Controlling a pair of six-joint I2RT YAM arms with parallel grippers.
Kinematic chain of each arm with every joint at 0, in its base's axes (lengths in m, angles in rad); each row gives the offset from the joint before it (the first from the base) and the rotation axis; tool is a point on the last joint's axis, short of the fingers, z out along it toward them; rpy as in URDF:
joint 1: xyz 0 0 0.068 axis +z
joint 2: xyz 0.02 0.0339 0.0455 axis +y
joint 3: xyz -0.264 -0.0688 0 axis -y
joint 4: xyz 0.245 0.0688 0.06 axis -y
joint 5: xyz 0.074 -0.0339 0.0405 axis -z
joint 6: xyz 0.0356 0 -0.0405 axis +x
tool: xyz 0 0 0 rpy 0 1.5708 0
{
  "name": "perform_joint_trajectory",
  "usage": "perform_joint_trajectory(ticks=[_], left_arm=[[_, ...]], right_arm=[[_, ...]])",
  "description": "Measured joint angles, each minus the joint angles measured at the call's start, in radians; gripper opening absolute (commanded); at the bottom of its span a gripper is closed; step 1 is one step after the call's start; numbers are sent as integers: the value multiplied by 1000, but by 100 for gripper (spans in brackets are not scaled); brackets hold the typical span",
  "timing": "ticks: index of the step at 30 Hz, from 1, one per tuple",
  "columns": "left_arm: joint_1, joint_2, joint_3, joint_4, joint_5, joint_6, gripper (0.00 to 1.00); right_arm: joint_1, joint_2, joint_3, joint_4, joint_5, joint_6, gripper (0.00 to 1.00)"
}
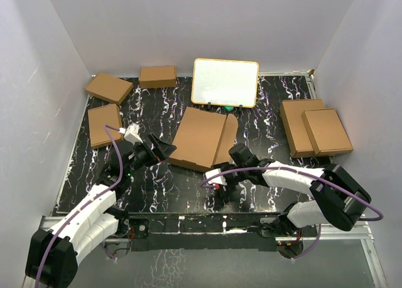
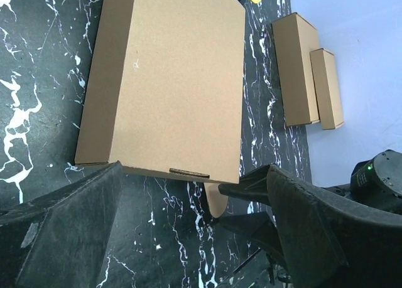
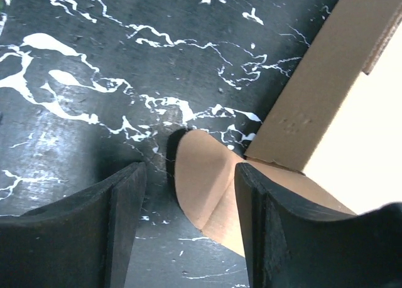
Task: Fold the paper box
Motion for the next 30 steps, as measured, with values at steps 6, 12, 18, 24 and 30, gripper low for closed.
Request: perform_joint_trajectory(ticks=[6, 12, 18, 24, 30], left_arm=[[0, 2, -14, 2, -9, 3, 94], [0, 20, -16, 2, -18, 18, 94], [0, 29, -16, 3, -24, 32, 94], [0, 58, -15, 3, -25, 46, 94], [0, 100, 4, -8, -25, 70, 94]], right_arm=[[2, 1, 0, 38, 56, 34, 48], [-11, 0, 0, 42, 63, 77, 40], [-75, -16, 0, 39, 53, 109, 36], [-119, -30, 4, 38, 28, 142, 35], [-159, -31, 16, 32, -13, 201, 31]])
